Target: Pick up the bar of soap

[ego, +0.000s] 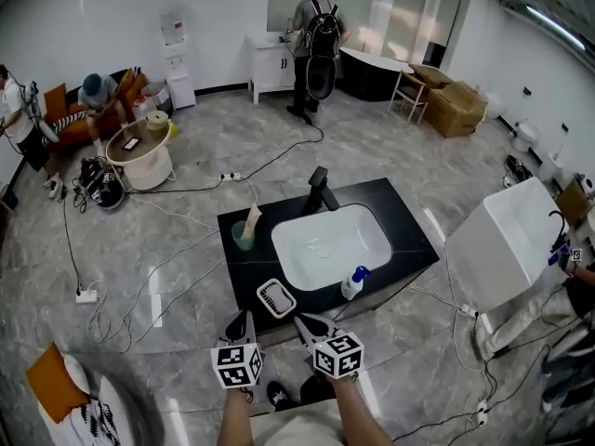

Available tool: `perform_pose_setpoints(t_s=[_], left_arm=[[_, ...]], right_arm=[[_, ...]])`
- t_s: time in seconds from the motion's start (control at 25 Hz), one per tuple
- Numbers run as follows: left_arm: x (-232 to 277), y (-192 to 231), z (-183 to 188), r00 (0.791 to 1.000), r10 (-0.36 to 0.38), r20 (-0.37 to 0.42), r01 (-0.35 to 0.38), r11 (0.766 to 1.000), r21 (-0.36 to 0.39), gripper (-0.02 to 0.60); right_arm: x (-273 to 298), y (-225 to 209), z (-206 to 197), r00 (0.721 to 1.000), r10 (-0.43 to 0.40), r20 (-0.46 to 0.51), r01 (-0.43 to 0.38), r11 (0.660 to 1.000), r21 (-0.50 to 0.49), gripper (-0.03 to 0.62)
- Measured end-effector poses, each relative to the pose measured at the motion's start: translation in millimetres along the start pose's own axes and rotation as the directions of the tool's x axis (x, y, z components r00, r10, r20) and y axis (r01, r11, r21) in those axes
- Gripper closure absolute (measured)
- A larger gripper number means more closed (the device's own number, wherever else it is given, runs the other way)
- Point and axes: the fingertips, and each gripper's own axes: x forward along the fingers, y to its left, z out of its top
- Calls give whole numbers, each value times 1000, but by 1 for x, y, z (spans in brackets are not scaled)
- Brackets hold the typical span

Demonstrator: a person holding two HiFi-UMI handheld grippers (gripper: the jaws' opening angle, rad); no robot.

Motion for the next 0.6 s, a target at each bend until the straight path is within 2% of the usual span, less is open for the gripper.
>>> perform_pose_setpoints(t_s=[0.16,0.32,0.6], left_arm=[[9,12,-9,1000,8,-16,-9,999,-31,575],[21,12,-4,1000,-10,-19,9,1000,-19,575],[43,31,15,1000,11,4,-10,1000,-20,575]], right_arm=[[7,-4,4,999,-44,-17,42,995,-89,589],[20,-12,17,999,-38,-10,37,997,-63,589],[53,-21,27,999,-22,-46,17,995,-99,589]])
